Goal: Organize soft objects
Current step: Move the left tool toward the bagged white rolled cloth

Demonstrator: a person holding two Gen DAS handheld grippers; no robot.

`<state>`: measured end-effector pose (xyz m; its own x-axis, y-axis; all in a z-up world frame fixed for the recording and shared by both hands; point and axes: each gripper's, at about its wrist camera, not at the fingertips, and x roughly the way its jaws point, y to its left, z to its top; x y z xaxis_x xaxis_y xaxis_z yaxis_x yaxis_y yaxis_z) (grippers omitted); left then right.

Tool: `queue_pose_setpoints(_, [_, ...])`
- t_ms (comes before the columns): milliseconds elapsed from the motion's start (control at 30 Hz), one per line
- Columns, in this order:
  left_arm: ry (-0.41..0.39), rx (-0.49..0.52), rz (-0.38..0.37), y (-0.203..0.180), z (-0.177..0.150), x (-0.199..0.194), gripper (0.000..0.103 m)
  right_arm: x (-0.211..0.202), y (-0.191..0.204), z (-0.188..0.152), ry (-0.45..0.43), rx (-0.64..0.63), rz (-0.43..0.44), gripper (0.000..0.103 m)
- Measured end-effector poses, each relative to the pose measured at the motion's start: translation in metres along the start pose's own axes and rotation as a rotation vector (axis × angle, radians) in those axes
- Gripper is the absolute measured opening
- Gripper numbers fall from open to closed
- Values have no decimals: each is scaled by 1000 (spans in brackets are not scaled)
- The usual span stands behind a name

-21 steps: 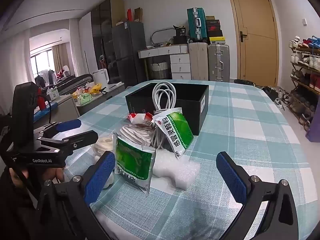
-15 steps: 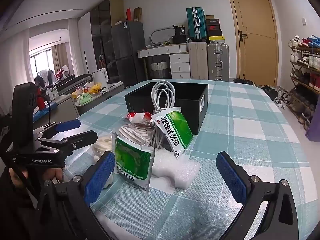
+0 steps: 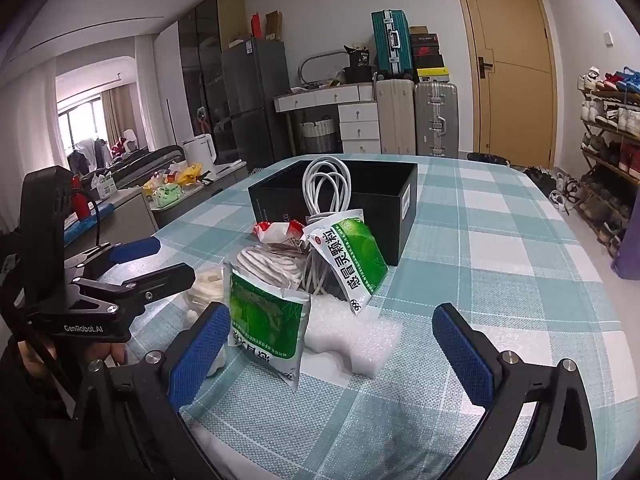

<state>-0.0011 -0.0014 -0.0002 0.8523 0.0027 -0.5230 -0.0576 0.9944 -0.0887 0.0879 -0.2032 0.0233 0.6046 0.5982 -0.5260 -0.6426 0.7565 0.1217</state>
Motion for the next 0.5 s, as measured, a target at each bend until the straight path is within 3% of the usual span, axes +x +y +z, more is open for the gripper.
queue_pose_setpoints(500, [1, 7, 7, -2, -1, 0, 103, 2, -4, -1, 7, 12, -11, 103])
